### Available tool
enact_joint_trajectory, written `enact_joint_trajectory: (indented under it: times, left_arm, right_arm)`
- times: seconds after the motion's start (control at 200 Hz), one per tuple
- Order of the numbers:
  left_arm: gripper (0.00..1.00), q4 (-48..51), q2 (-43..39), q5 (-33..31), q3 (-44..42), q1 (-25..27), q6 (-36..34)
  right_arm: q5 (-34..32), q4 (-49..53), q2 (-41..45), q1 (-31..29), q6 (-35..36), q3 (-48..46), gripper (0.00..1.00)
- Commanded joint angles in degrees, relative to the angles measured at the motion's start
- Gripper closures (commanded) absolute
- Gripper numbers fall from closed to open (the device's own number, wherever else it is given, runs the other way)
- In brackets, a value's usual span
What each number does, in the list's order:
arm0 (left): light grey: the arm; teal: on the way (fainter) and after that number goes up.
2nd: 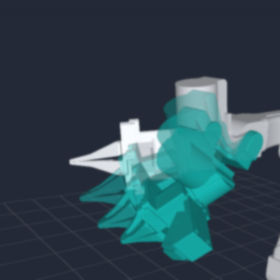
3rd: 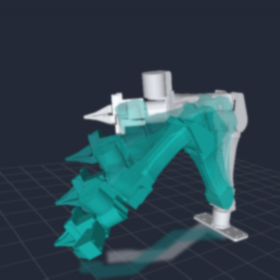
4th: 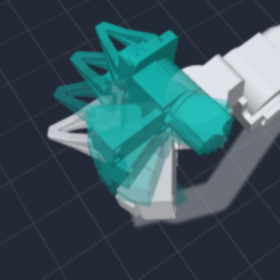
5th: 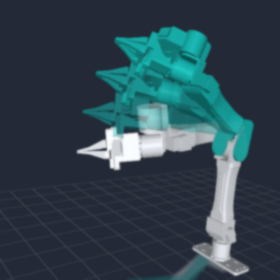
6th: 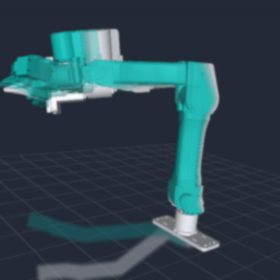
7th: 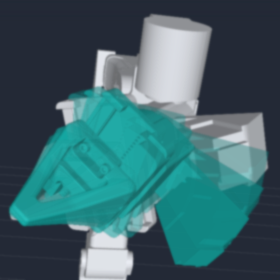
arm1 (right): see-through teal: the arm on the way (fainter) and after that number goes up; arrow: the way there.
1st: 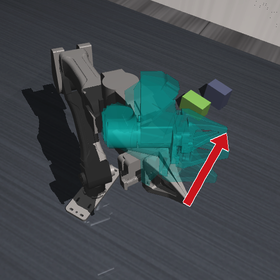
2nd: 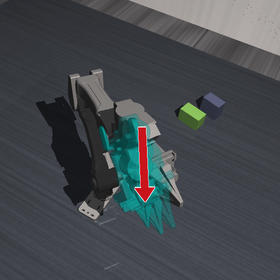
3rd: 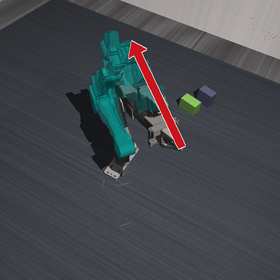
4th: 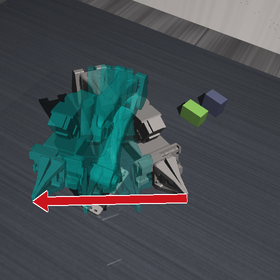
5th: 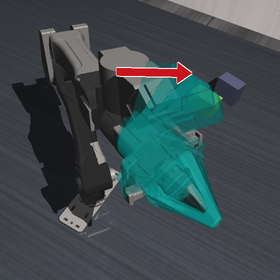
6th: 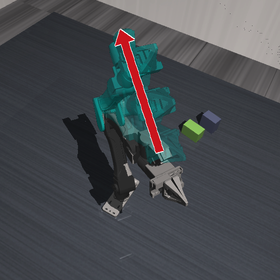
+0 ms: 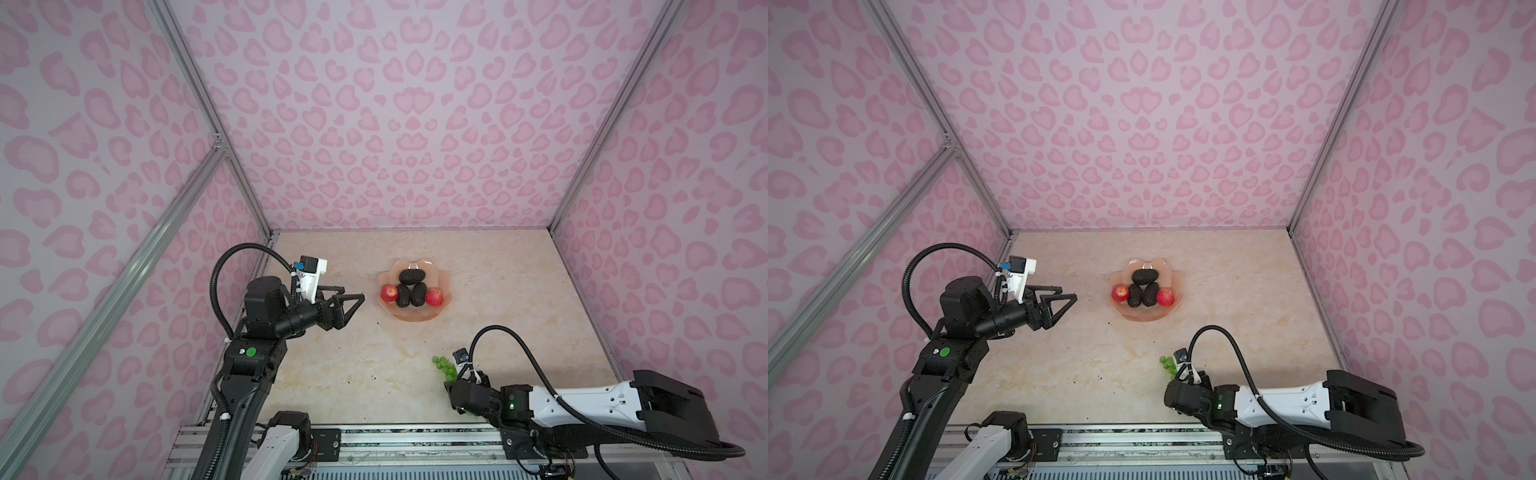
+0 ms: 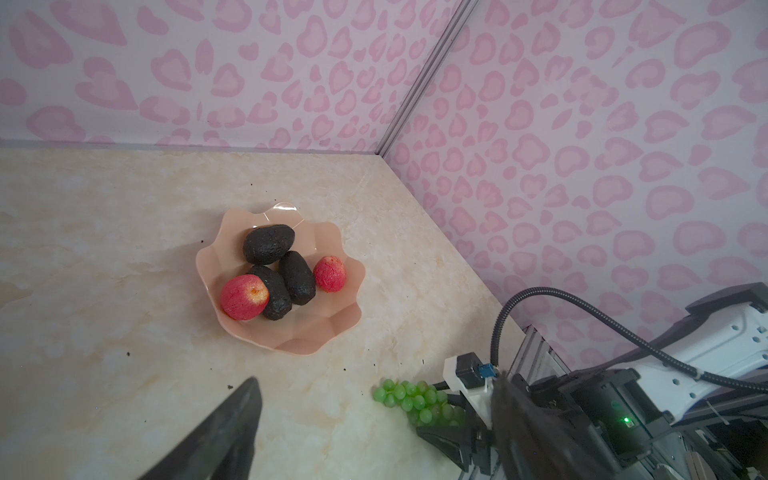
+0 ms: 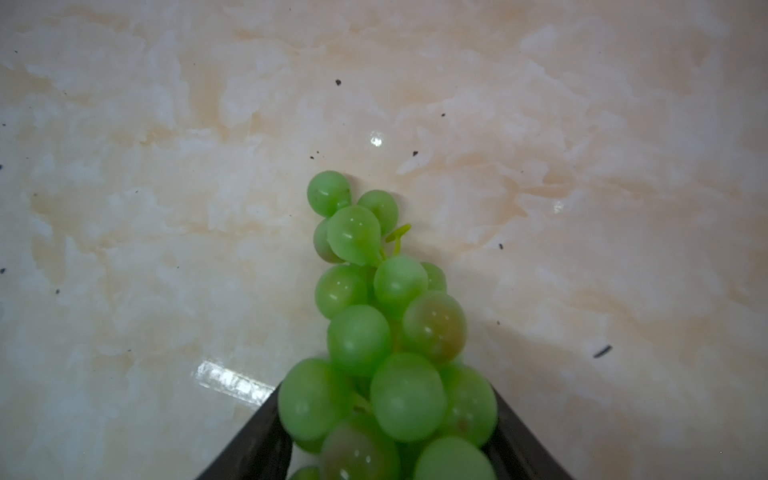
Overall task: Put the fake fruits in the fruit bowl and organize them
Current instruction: 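Move the right gripper to the green grapes and grasp the bunch, then lay the grapes over the fruit in the bowl and open the right gripper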
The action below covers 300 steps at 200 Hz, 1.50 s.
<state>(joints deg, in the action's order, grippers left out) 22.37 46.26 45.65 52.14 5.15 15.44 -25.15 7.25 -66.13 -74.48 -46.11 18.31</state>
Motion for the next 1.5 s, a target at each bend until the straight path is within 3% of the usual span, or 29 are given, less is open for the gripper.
enact_joint_trajectory:
  times: [0.0, 0.17, 0.4, 0.62, 0.735, 0.93, 1.105, 1.265, 1.495]
  left_arm:
    - [0.13, -1.98, 0.12, 0.85, 0.25, -0.01, 0.51]
    - [0.13, -1.9, 0.06, 0.83, 0.33, 0.04, 0.44]
    - [0.13, -0.84, -0.13, 0.43, 0.69, 0.04, -0.3]
    - [0.13, -0.79, -0.29, 0.44, 0.59, 0.04, -0.62]
    - [0.13, -0.58, -0.37, 0.17, 0.86, 0.02, -0.88]
    - [0.13, -0.15, -0.6, -0.11, 1.12, -0.04, -1.45]
    - [0.13, 0.57, -0.38, -0.74, 1.48, 0.03, -1.91]
    - [0.13, 0.58, 0.12, -1.01, 1.89, -0.02, -1.9]
    - [0.13, 0.67, 1.64, -1.4, 3.23, -0.03, -1.34]
  right_arm:
    - [-3.27, -2.03, -1.89, 0.02, -2.27, 1.26, 0.52]
    - [-4.38, -4.71, -4.66, 0.42, 1.31, 5.86, 0.62]
    - [0.32, -6.62, -3.2, 5.99, 10.99, 14.04, 0.65]
    - [18.62, -11.28, -3.83, 21.26, 31.14, 22.59, 0.62]
    - [31.29, -7.75, -10.08, 29.31, 40.7, 30.99, 0.63]
    - [40.81, 0.07, -24.41, 34.88, 53.97, 46.08, 0.62]
    - [45.47, 2.17, -34.43, 36.8, 59.23, 54.56, 0.63]
    - [48.29, 2.3, -40.43, 37.58, 61.75, 55.91, 0.62]
    - [48.88, -4.19, -40.47, 38.6, 60.01, 50.96, 0.36]
